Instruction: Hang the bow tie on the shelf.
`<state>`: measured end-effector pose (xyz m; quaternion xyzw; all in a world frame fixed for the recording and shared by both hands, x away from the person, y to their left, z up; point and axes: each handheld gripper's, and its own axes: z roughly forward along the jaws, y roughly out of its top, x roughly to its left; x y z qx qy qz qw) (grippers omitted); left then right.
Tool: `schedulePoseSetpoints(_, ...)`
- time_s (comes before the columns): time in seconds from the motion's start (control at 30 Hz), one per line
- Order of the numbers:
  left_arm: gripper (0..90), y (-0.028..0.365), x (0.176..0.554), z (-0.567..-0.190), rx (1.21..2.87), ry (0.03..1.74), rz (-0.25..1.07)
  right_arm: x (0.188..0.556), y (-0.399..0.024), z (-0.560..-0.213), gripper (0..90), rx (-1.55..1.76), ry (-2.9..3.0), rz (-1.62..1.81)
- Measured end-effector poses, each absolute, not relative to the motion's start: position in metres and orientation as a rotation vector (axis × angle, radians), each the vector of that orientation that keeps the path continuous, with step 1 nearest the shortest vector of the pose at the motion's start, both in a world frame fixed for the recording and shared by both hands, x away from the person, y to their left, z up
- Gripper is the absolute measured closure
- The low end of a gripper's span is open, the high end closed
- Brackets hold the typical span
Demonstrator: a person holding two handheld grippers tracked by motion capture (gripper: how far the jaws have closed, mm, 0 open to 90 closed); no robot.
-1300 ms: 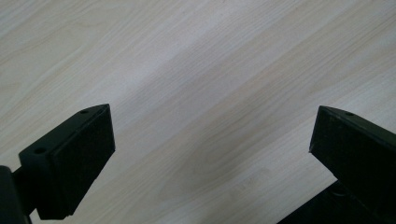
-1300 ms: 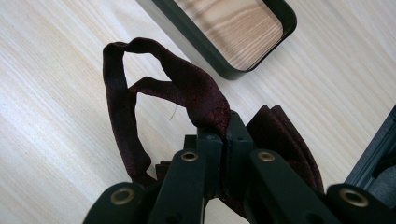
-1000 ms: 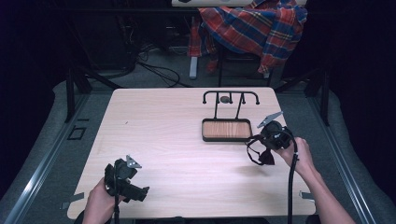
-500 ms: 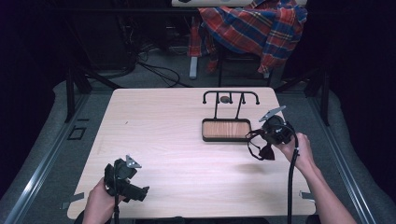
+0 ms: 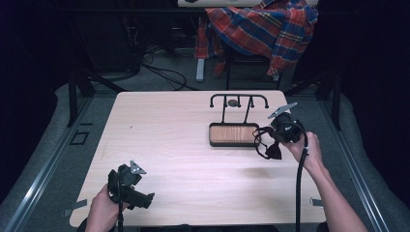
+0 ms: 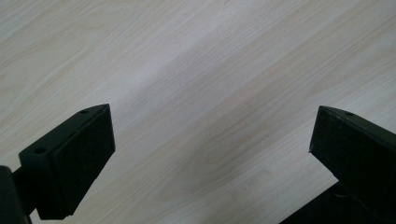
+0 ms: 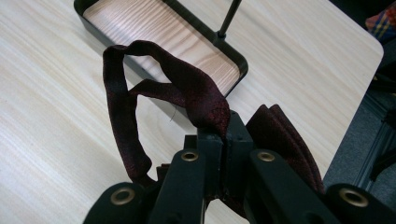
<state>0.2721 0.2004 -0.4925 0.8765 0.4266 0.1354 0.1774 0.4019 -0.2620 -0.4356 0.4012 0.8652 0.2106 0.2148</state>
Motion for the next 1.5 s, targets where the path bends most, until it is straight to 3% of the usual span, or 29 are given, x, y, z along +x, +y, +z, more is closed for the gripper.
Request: schedulePoseSetpoints(1.5, 0.1, 0.200, 0.272, -0.493, 2.484, 1.205, 0.384, 0.440, -0.272, -0.391, 88.4, 1.191, 2.204, 0.698)
